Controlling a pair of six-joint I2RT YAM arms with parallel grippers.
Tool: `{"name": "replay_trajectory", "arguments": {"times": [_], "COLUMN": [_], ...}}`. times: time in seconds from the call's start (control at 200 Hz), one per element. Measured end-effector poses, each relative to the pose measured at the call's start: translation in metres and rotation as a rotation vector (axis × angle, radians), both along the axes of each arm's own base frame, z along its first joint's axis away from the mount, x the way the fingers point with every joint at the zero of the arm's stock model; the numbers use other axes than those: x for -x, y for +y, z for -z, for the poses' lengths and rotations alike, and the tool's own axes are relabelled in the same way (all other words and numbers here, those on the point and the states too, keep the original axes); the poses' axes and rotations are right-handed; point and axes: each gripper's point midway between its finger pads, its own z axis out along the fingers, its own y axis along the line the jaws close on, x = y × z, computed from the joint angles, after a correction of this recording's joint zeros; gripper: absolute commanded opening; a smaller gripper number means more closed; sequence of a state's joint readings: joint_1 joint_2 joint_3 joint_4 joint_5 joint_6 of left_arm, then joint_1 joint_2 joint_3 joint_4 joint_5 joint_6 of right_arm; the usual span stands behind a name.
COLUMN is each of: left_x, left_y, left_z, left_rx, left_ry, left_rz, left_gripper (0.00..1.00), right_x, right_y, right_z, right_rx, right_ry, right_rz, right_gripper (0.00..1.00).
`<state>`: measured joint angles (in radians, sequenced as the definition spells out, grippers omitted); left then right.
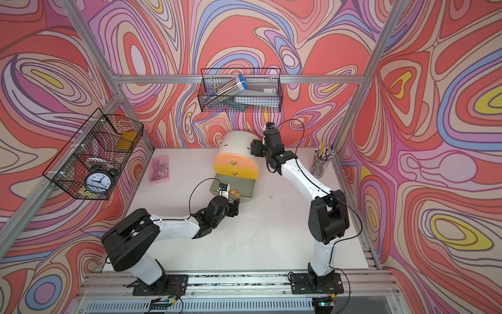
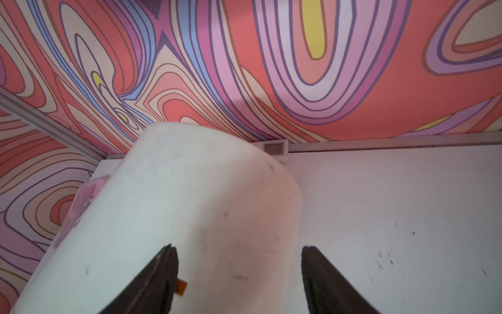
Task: Put the paint cans in the drawer according to color
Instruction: Close the drawer of the storage box.
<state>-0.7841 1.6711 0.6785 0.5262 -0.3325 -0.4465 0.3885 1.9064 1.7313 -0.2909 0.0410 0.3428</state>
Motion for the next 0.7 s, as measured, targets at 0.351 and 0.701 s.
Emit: {"name": "replay_trajectory", "arguments": {"times": [0.351,0.701], "left_x": [-0.023,-0.081], "left_y": [-0.013,-0.035], "left_z": [0.008,-0.026], "left_rx": [-0.055,-0.074], "left_ry": [-0.013,-0.147], "left_rz": [0.018,0.034], "left_gripper": [0.81,0.84], "right_x": [-0.049,-0.036], "right_y": [0.051,0.058], "right_z": [0.003,0.007], "right_rx": [0.093,0.128], "right_ry": [0.018,0.038], "right_rz": [-0.050,-0.022], "right_gripper": [0.98,0.98]}}
